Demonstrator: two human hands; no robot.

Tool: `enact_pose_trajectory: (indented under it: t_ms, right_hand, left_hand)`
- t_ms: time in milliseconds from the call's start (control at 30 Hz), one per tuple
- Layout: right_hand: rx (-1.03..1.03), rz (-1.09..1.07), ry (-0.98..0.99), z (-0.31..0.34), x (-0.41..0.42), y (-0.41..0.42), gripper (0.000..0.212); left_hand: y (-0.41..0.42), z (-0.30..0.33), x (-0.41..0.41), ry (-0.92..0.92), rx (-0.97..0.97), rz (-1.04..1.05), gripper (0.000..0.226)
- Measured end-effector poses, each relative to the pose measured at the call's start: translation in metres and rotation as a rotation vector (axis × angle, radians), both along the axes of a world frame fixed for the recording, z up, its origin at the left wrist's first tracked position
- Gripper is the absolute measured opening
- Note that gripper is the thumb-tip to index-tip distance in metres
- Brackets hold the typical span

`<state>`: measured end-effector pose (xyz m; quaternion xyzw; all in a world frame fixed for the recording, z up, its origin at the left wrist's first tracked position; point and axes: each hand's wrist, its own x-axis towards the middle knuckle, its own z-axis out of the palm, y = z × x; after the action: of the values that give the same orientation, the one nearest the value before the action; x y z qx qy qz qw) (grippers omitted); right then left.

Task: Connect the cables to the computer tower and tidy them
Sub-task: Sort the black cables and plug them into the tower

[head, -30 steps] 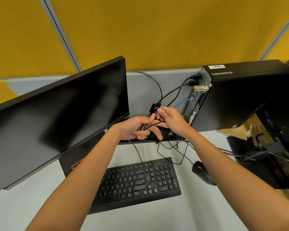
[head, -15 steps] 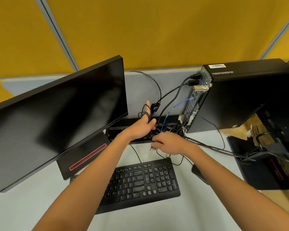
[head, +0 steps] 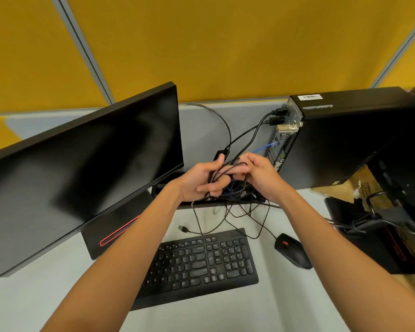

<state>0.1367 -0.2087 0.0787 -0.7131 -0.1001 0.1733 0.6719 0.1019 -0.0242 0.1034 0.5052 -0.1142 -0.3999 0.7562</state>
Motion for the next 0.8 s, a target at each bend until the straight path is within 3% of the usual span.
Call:
enact_pose_trajectory:
  t_ms: [33,100,200,300,400,467,533,633,700,800]
  right_hand:
    - [0.085,-0.019,0.067,-0.004,-0.002,0.002,0.028]
    - [0.021,-0.061,0.042,-0.008,-0.004,0.005,0.03]
    - [-0.437,-0.016,-0.293,-0.018,-0.005,0.01,0.035]
    - [-0.858,0.279,-0.378,-0.03,-0.015,0.015,0.024]
    - [-1.042,0.551,-0.4,-0.023,-0.031,0.018,0.023]
    - [-1.07,0.629,-0.448,-0.011,-0.034,0.015,0.027]
    - [-1.07,0.636,-0.529,0.006,-0.033,0.01,0.028]
    - [-1.08,0.561,-0.626,0.032,-0.021,0.003,0.025]
    - [-1.048,0.427,-0.687,0.045,-0.008,-0.003,0.023]
    - [-0.779,0.2,-0.625,0.045,0.009,-0.016,0.018]
  left_hand:
    - [0.003,0.0,0.001,0.022,-0.083,0.017,0.062]
    - [0.009,0.001,0.004,0.049,-0.238,0.045,0.06]
    - [0.015,0.004,0.005,0.069,-0.362,0.104,0.059]
    - [0.015,0.004,0.006,0.064,-0.238,0.234,0.065]
    - [0.013,-0.004,0.01,-0.095,0.162,0.376,0.07]
    - [0.013,-0.011,0.01,-0.243,0.447,0.356,0.082]
    - [0.011,-0.018,0.006,-0.283,0.563,0.295,0.089]
    - [-0.006,-0.027,-0.006,-0.358,0.702,0.127,0.067]
    - [-0.018,-0.025,-0.016,-0.305,0.661,0.051,0.083]
    - [-0.02,-0.017,-0.018,-0.143,0.408,0.073,0.095]
